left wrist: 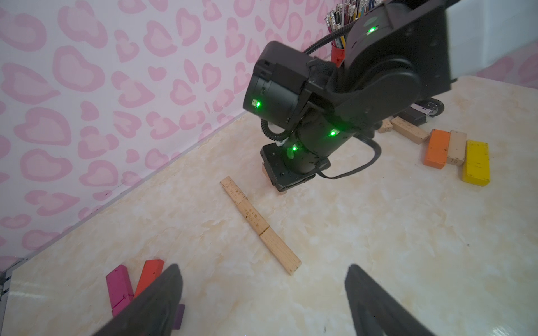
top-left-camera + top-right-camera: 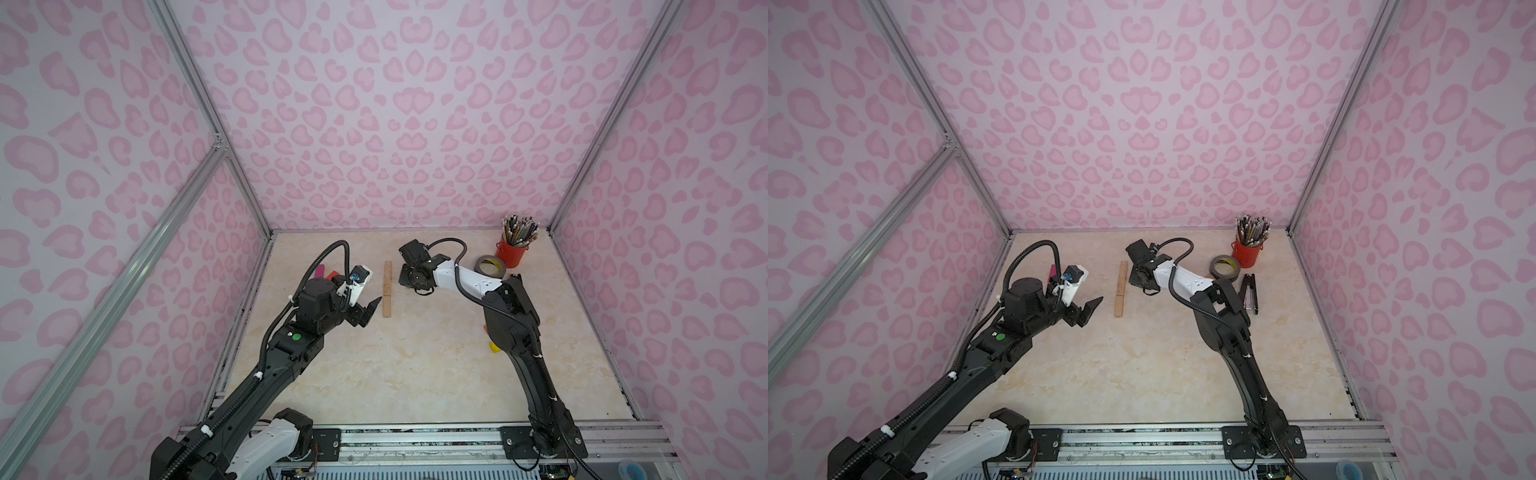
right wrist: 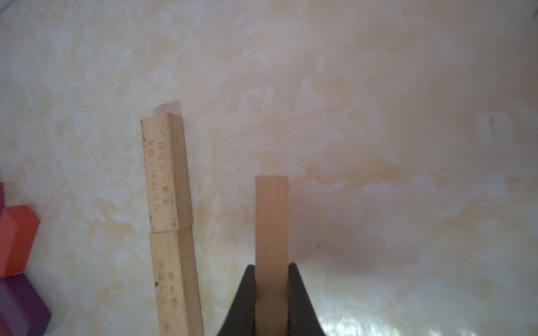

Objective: Assemble the letter k with building blocks
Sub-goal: Adjust the building block at the center of the board.

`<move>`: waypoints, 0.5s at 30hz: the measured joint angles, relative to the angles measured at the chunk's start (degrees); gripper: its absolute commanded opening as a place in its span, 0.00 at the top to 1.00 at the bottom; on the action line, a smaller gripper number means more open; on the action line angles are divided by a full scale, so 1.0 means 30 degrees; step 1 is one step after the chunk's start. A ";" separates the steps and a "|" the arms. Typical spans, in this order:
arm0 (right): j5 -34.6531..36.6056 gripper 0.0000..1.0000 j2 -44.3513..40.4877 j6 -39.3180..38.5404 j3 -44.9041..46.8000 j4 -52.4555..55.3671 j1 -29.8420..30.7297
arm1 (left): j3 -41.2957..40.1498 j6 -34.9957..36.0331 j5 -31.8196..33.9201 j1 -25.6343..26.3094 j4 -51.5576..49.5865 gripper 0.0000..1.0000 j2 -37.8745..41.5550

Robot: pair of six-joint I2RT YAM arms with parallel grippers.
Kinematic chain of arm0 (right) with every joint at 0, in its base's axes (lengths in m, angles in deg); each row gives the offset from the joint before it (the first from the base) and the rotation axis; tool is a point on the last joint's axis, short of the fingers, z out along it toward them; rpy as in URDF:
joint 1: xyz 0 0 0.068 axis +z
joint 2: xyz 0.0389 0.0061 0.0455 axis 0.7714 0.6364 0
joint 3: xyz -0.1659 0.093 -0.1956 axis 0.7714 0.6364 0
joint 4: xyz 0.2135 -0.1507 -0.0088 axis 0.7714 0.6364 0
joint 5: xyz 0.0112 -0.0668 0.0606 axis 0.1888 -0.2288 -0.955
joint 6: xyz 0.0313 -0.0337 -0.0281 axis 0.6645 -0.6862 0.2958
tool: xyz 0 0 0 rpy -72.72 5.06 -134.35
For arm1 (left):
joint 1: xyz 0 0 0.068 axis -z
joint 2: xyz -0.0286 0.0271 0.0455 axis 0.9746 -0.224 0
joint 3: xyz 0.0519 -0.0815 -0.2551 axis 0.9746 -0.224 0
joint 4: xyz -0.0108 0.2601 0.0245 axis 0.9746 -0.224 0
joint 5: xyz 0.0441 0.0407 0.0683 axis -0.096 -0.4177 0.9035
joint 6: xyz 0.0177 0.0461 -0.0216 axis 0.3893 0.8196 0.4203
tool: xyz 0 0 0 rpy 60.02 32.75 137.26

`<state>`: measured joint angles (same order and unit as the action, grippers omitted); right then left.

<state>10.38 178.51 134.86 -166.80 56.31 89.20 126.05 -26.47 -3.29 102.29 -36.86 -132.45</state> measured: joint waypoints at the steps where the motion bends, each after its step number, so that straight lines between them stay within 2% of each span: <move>1: -0.0386 0.87 -0.0663 0.0488 0.1377 -0.1406 -0.0153 | 0.0000 0.0000 0.0000 0.0000 0.0000 0.11 -0.0036; 5: -0.1610 0.83 -0.1836 0.2688 0.5727 -0.6098 -0.0852 | 0.0007 0.0000 -0.0007 -0.0036 0.0000 0.11 -0.0109; 8: -0.2375 0.77 -0.1807 0.3825 0.6717 -0.8378 -0.1253 | 0.0007 -0.0007 -0.0015 -0.0051 -0.0007 0.11 -0.0189; 11: -0.3133 0.65 -0.1778 0.4750 0.7461 -0.9872 -0.1377 | 0.0007 -0.0015 -0.0015 -0.0066 -0.0007 0.11 -0.0248; 15: -0.3220 0.56 -0.2703 0.5377 0.8786 -1.0608 -0.1399 | 0.0007 -0.0299 -0.0007 -0.0073 0.0066 0.13 -0.0401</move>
<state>0.71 170.40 150.99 -140.44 24.48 85.00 126.07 -27.37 -3.32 102.07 -36.67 -133.65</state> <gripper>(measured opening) 0.402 0.897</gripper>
